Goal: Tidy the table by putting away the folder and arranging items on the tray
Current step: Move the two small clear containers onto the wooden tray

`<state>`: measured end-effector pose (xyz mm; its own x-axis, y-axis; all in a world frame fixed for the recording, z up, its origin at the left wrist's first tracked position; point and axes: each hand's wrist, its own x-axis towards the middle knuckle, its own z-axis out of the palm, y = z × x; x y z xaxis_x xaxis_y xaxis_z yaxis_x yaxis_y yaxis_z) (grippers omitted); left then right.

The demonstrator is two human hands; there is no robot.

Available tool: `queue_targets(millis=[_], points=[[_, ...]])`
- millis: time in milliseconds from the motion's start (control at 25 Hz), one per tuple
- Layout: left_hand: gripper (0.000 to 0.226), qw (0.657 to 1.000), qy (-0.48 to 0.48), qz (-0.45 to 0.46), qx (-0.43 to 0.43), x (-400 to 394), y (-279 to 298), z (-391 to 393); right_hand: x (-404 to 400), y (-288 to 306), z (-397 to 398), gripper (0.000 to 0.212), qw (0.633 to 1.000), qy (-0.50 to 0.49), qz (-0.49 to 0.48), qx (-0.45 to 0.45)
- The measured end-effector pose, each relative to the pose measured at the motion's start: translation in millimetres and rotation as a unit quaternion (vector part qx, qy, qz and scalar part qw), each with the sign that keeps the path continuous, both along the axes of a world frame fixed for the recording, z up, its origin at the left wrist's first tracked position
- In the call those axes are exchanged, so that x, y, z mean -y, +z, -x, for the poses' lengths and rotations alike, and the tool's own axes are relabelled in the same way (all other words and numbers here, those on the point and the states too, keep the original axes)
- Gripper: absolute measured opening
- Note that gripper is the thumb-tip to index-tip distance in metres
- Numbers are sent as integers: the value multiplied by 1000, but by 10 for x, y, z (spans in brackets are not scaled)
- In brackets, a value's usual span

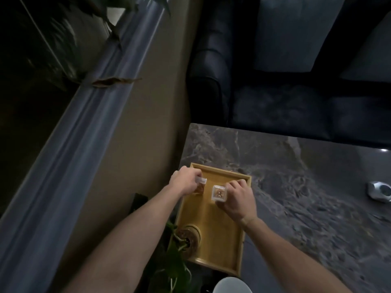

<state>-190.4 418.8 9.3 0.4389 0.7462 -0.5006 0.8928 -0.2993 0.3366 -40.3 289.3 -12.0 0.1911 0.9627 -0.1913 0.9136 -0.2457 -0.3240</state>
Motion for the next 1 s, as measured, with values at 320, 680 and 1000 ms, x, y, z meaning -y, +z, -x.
queue_targets(millis=[320, 680, 1000], points=[[22, 989, -61, -132, -4, 31, -255, 41, -176, -116, 55, 39, 1000, 9, 16, 4], [35, 985, -53, -162, 25, 78, -316, 132, -188, -172, 73, 47, 999, -19, 30, -20], [36, 986, -68, -148, 27, 162, -323, 285, -134, -98, 13, 53, 994, -3, -55, -91]])
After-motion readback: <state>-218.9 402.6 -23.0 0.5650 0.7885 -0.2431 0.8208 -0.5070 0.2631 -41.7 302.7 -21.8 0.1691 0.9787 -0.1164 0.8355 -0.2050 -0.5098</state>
